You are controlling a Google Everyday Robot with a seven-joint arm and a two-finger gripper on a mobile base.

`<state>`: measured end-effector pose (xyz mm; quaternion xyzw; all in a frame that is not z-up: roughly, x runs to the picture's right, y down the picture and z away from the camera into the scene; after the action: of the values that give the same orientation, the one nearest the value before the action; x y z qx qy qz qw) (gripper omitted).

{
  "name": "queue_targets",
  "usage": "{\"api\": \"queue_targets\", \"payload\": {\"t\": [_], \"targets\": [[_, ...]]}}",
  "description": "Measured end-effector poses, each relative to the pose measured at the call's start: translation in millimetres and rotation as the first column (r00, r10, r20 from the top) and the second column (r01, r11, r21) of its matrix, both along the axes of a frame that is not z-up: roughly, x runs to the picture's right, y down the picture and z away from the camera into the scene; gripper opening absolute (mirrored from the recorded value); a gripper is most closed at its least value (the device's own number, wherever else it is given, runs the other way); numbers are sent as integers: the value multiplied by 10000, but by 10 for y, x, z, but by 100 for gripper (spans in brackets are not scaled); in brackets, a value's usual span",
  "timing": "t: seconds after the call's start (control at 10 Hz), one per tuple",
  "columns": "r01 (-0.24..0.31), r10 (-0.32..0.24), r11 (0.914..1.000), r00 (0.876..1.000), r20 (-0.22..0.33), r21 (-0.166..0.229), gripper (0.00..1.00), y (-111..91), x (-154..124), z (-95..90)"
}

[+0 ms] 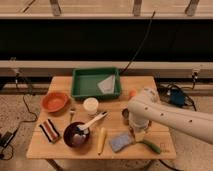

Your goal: Wipe table surface with sponge

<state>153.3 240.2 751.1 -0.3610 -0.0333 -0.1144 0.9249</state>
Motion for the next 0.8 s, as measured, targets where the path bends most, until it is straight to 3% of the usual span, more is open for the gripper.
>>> {"api": "queue_targets", "payload": {"t": [0.2, 0.8], "targets": [[113, -106, 9996, 9996, 274, -253, 65, 139, -114, 93], [230, -189, 9990, 9943, 1049, -375, 65, 179, -332, 227]]}}
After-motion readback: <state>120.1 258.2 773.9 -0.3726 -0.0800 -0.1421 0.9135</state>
